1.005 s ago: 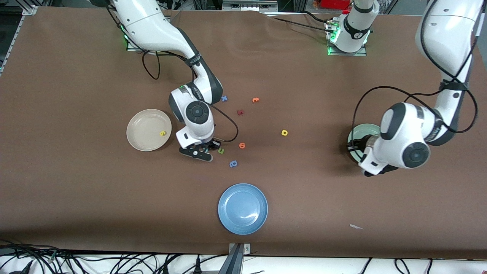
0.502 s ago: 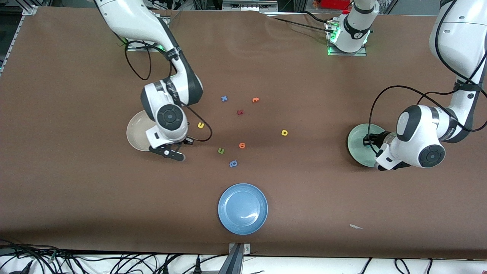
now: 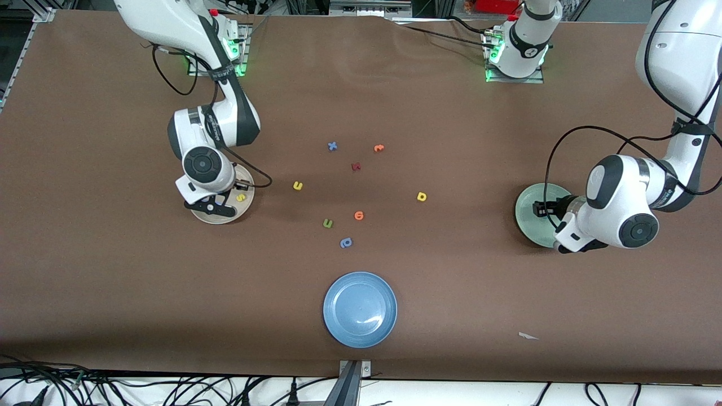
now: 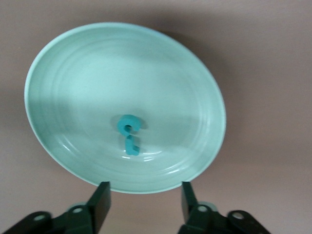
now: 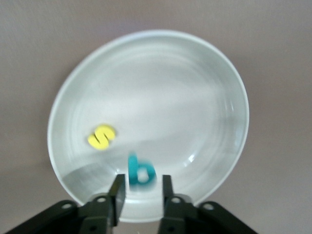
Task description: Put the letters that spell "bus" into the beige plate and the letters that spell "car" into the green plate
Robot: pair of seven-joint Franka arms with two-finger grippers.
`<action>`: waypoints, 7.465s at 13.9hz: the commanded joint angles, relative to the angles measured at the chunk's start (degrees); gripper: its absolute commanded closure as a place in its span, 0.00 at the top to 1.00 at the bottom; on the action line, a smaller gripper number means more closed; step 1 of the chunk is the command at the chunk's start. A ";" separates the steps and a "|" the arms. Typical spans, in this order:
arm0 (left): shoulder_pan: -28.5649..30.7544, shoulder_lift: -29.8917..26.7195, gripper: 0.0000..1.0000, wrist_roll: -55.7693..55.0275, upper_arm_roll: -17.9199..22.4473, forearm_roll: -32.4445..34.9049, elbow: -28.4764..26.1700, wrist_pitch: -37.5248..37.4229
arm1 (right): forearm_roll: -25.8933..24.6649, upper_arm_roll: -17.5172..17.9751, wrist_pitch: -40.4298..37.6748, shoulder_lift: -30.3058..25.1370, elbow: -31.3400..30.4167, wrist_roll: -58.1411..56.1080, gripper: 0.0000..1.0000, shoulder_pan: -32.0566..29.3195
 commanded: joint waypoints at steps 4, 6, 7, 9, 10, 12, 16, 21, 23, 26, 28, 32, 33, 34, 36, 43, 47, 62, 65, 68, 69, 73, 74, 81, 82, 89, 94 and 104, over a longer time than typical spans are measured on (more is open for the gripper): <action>-0.14 -3.40 1.00 -11.59 -9.10 -0.19 -0.60 -0.70 | 0.20 1.65 1.01 -2.76 -0.10 -0.13 0.98 0.74; -0.49 -3.14 1.00 -18.11 -12.80 -0.71 -0.60 -0.08 | 3.77 1.83 2.23 -2.24 0.78 -0.13 0.97 1.09; -0.58 -2.97 0.99 -21.18 -14.21 -1.50 -0.69 1.75 | 8.85 2.52 3.46 -1.80 1.40 -0.13 0.96 1.35; -2.94 -2.09 0.99 -28.56 -15.10 -2.30 -1.56 5.79 | 15.38 3.23 6.97 -0.13 1.23 0.05 0.90 2.67; -4.96 -1.21 0.99 -31.64 -15.10 -2.21 -1.65 7.37 | 15.75 3.50 8.20 0.92 1.23 1.53 0.86 2.85; -7.25 0.28 0.97 -36.57 -15.10 -2.12 -1.91 12.46 | 15.75 4.81 12.85 2.42 1.31 7.92 0.84 6.08; -11.30 2.66 0.94 -43.79 -14.84 0.06 -4.63 22.13 | 15.67 4.99 22.18 6.99 1.40 13.84 0.77 8.83; -12.36 2.57 0.92 -50.03 -14.84 6.57 -12.46 32.78 | 15.93 5.08 22.28 7.87 1.31 15.25 0.58 9.79; -13.32 2.75 0.91 -52.58 -14.84 8.68 -13.51 34.37 | 15.93 5.08 22.45 8.23 1.31 15.87 0.58 10.67; -14.03 3.98 0.90 -56.01 -14.75 12.01 -13.52 34.64 | 15.93 5.08 22.46 8.31 1.23 16.13 0.54 11.29; -15.00 4.94 0.87 -59.78 -14.75 15.17 -13.52 35.77 | 15.93 5.08 22.46 8.58 1.14 16.13 0.53 11.55; -15.61 6.17 0.85 -62.79 -14.75 17.48 -13.52 36.31 | 15.93 4.99 22.46 8.67 1.23 16.05 0.17 11.55; -15.61 6.44 0.83 -62.96 -14.75 17.56 -13.52 36.31 | 15.75 4.73 22.28 8.49 1.66 15.00 0.10 11.55; -15.61 6.53 0.81 -63.14 -14.66 17.56 -13.52 36.83 | 15.58 4.29 21.58 7.97 2.62 14.12 0.08 11.20; -15.61 6.53 0.75 -63.14 -14.48 17.56 -13.52 37.36 | 15.31 1.58 18.17 7.17 3.51 10.01 0.08 11.20; -15.70 6.88 0.23 -62.96 -14.04 17.56 -13.26 37.36 | 15.22 -11.68 1.63 2.43 2.90 -13.89 0.08 11.20; -15.00 6.44 0.12 -62.44 -14.13 17.56 -12.82 36.92 | 15.40 -17.15 1.80 3.22 -0.62 -25.86 0.54 10.24; 19.80 -1.03 0.01 -22.64 -26.35 16.86 -12.20 15.04 | 16.45 -22.69 -38.30 1.64 38.66 -25.62 1.00 9.71; 22.35 0.29 0.02 -15.26 -24.50 17.48 -12.02 15.30 | 16.19 -21.30 -36.35 -1.43 38.84 -25.70 1.00 4.98; 22.71 0.81 0.27 -15.06 -24.50 17.48 -12.02 15.30 | 14.35 -11.84 -32.66 -5.12 38.93 -25.61 1.00 -5.19; 22.71 1.08 0.48 -15.06 -24.50 17.48 -11.94 15.30 | 14.00 -6.92 -31.96 -6.18 38.93 -25.61 1.00 -10.19; 23.06 0.55 1.00 -14.98 -24.50 17.48 -11.41 15.30 | 4.79 3.23 -30.72 -10.22 38.32 -25.70 1.00 -19.21; 23.32 0.47 1.00 -14.89 -24.59 17.48 -10.63 15.21 | 1.98 4.97 -31.07 -11.62 37.10 -25.61 1.00 -19.56; 23.06 -5.34 1.00 -12.87 -28.00 16.69 -0.46 8.22 | -0.86 17.56 -23.01 -26.64 18.32 -24.82 1.00 -31.60; 22.88 -5.25 1.00 -11.82 -28.89 16.69 3.14 4.18 | -0.77 18.08 -20.46 -28.32 15.58 -24.91 1.00 -32.38; 22.35 -5.25 1.00 -3.90 -31.00 16.60 15.39 -9.92 | -0.86 21.24 -21.66 -25.35 19.33 -25.62 1.00 -35.64; 22.36 -5.25 1.00 0.48 -31.01 15.19 20.39 -13.77 | -0.77 24.42 -23.42 -24.47 21.26 -25.44 1.00 -38.81; 9.38 -5.60 1.00 6.99 -13.74 3.79 29.62 -17.83 | -0.42 24.06 -25.78 -24.29 21.61 -25.79 1.00 -38.72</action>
